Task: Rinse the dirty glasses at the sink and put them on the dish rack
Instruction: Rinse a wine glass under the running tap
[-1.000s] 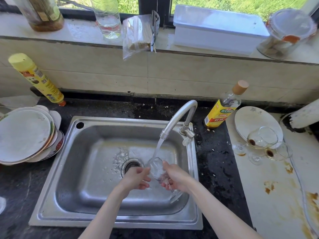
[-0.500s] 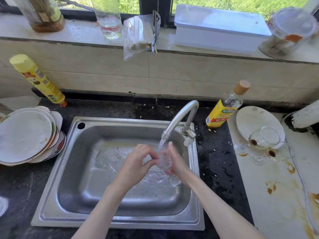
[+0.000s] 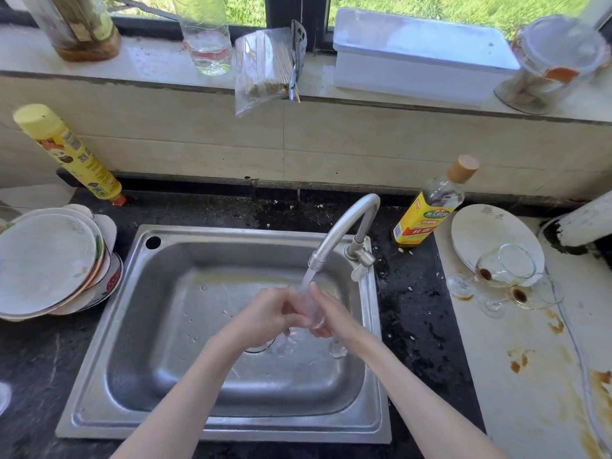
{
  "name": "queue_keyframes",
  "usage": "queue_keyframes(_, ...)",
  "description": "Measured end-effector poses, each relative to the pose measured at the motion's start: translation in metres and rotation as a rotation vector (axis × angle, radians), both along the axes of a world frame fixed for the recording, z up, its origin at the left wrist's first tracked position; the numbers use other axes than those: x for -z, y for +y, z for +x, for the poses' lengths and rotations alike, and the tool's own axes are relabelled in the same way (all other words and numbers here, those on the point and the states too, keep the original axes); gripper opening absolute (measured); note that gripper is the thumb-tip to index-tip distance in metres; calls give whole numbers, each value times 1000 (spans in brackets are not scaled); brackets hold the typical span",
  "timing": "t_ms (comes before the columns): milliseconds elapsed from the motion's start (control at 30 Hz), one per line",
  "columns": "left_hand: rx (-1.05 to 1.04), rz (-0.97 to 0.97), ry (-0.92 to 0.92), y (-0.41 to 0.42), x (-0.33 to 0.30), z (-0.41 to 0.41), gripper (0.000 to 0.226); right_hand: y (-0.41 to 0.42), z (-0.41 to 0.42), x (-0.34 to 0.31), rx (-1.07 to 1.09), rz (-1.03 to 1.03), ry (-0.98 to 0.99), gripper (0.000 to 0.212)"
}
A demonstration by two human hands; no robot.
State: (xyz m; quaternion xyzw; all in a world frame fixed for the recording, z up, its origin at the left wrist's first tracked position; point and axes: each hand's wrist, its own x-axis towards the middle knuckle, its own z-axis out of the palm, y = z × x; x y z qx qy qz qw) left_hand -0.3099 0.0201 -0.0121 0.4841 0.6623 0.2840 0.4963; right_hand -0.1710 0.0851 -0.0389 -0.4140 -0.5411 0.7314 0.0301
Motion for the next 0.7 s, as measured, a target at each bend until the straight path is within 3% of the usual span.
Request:
queue_keyframes(100, -80, 0, 43, 0, 7, 2, 24, -1, -2, 3, 24, 35, -47, 35)
queue_keyframes(200, 211, -55, 60, -1, 3, 0, 12, 4, -5, 1, 92, -7, -124, 58)
queue_keyframes(267, 253, -35, 28, 2, 0, -5, 10, 7, -7, -2, 74, -61, -134, 65)
queue_keyframes(333, 124, -7, 29, 5, -2, -7, 18, 6, -8, -4, 34, -40, -89, 66)
queue_keyframes(467, -152, 71, 89, 5, 4, -5, 27, 1, -13, -8, 13, 112, -52, 30)
queue_keyframes(600, 205, 8, -58, 5, -6, -11, 9, 4, -12, 1, 38, 10, -157, 76)
queue_keyframes(700, 147, -19, -50, 5, -7, -16, 18, 7, -10, 3, -21, -85, -185, 77)
